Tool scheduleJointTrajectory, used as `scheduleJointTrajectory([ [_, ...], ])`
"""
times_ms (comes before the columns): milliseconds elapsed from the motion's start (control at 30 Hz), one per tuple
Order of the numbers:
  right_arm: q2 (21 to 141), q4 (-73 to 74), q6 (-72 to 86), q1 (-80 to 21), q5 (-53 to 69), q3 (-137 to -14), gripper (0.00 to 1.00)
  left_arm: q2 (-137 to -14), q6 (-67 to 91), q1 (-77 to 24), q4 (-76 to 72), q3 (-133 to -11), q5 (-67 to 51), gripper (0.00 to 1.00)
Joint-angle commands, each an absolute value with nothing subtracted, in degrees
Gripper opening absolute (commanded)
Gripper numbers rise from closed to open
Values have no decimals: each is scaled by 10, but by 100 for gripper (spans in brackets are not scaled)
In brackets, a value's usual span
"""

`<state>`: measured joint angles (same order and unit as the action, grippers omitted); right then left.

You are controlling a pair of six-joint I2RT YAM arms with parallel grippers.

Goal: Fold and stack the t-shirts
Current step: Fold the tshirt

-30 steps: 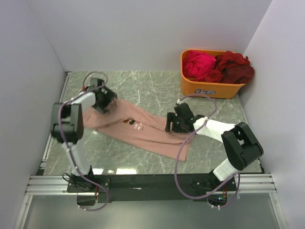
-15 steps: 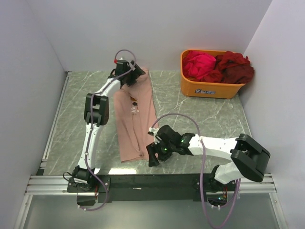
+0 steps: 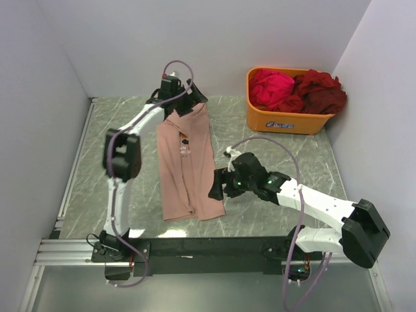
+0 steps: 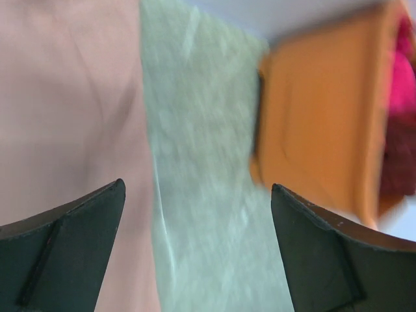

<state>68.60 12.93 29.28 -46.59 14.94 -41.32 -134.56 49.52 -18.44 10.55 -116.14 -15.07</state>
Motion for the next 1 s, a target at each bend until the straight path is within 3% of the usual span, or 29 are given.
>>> scheduleJointTrajectory([
  [0,666,134,323,-442,152,-386,82,-1134,460,-207,123,-1039,-128,99],
  [133,668,125,335,-441,167,-363,82,-977,473,-227,89,-763,-141,99],
  [267,687,118,343,-441,174,-351,82,-822,490,-257,141,-600,-70,99],
  [500,717,87,366,-441,189,-323,81,-622,587,-284,215,-349,-60,99],
  [767,734,69,383,-444,187,-301,76,-473,634,-288,300,-249,-58,98],
  [933,747,55,390,-443,189,-289,73,-489,625,-288,272,-206,-105,89],
  [967,752,54,389,-443,190,-288,72,-507,621,-288,252,-203,-110,82],
])
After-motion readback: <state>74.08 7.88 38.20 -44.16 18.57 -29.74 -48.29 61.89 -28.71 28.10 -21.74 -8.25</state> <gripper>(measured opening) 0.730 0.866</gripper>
